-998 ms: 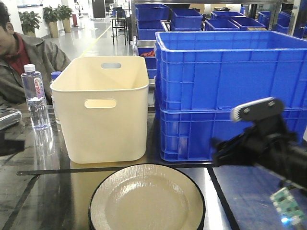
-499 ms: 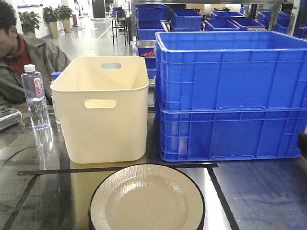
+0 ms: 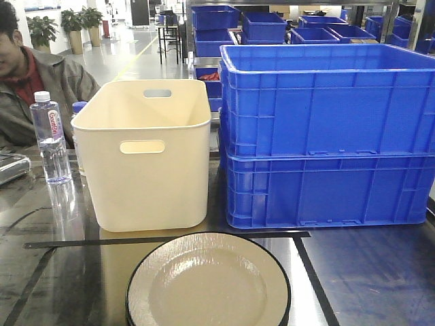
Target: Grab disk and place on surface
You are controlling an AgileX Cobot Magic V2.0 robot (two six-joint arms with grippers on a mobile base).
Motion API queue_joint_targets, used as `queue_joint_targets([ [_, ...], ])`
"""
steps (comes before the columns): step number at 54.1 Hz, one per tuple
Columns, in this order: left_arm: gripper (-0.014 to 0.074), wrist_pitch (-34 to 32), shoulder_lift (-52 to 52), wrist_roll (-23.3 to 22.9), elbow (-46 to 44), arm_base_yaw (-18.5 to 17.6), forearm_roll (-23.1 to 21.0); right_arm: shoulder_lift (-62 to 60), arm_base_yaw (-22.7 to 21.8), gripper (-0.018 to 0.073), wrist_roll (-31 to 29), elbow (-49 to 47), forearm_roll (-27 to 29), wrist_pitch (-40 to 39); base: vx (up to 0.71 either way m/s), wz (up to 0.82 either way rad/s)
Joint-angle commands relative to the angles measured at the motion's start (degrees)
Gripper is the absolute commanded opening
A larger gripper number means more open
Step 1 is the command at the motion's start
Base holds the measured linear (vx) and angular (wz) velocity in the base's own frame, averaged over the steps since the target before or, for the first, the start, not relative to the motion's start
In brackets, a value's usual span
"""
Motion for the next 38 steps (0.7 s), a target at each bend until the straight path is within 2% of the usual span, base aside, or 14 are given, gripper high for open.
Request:
queue_joint_targets([
  [1,-0.0001,-2.5,-1.8,0.2,-0.2,-0.3,-2.4,-0.3,-0.2,-0.0011,-0.3,-1.7,1.3,1.6,0.00,0.00],
  [38,-0.0001,-2.2,-2.0,0.2,-0.2,-0.3,-2.4,-0.3,-0.2,-0.0011,-0.3,-1.7,1.3,1.7,0.00,0.00],
])
